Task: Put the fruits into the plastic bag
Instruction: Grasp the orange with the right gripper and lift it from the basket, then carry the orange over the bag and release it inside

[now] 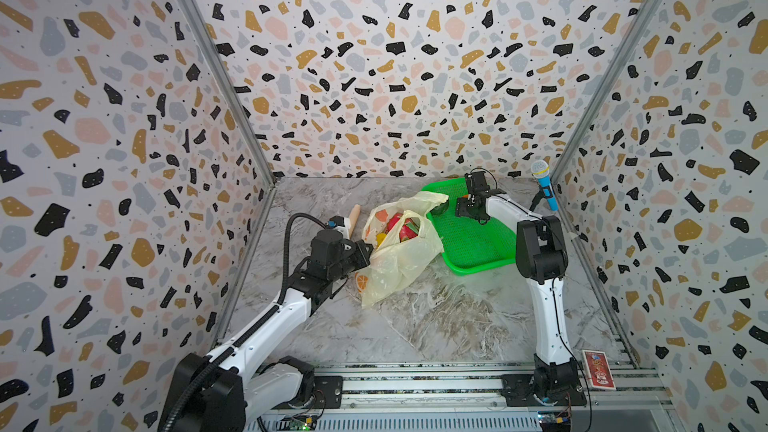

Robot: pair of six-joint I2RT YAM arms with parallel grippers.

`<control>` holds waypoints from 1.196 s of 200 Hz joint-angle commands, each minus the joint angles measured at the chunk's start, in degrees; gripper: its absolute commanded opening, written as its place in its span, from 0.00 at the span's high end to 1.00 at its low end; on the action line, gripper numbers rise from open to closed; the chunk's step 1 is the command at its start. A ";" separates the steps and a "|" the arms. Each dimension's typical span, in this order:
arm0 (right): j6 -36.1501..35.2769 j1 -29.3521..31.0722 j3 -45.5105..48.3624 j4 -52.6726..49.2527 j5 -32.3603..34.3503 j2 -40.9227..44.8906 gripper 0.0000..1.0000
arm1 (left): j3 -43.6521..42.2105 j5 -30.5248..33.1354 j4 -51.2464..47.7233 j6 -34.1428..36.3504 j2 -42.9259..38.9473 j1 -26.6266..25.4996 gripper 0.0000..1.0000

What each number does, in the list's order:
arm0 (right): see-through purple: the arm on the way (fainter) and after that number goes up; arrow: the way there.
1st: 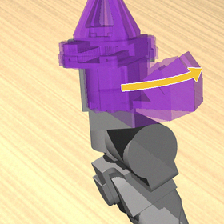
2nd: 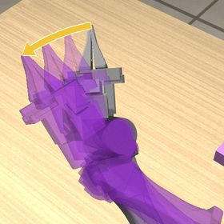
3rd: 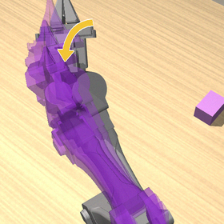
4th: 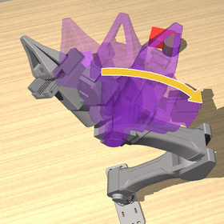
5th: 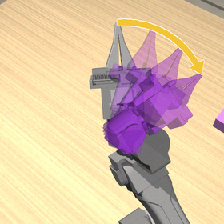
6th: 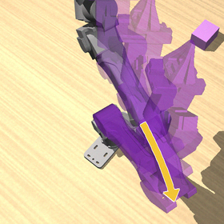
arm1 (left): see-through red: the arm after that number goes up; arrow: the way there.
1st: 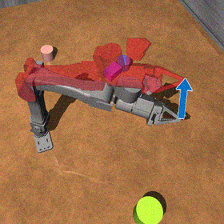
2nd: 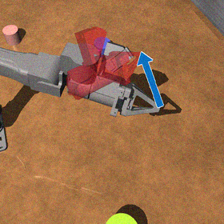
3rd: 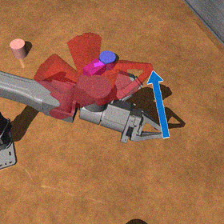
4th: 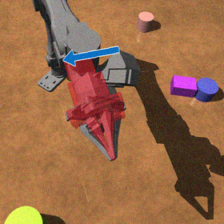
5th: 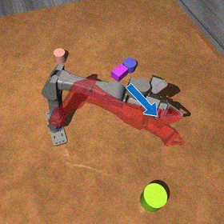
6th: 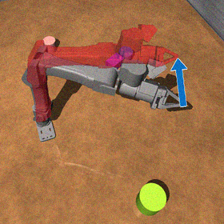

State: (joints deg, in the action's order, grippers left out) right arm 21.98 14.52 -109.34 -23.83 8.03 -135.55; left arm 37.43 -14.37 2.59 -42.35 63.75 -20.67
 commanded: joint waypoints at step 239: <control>3.22 22.82 47.44 27.88 -7.94 63.82 0.86 | 4.44 -2.16 0.99 -0.64 -0.94 0.37 1.00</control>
State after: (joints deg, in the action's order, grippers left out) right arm 26.70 33.17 -65.01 -1.15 2.74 -71.75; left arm 39.07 -15.22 1.63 -42.22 63.44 -20.62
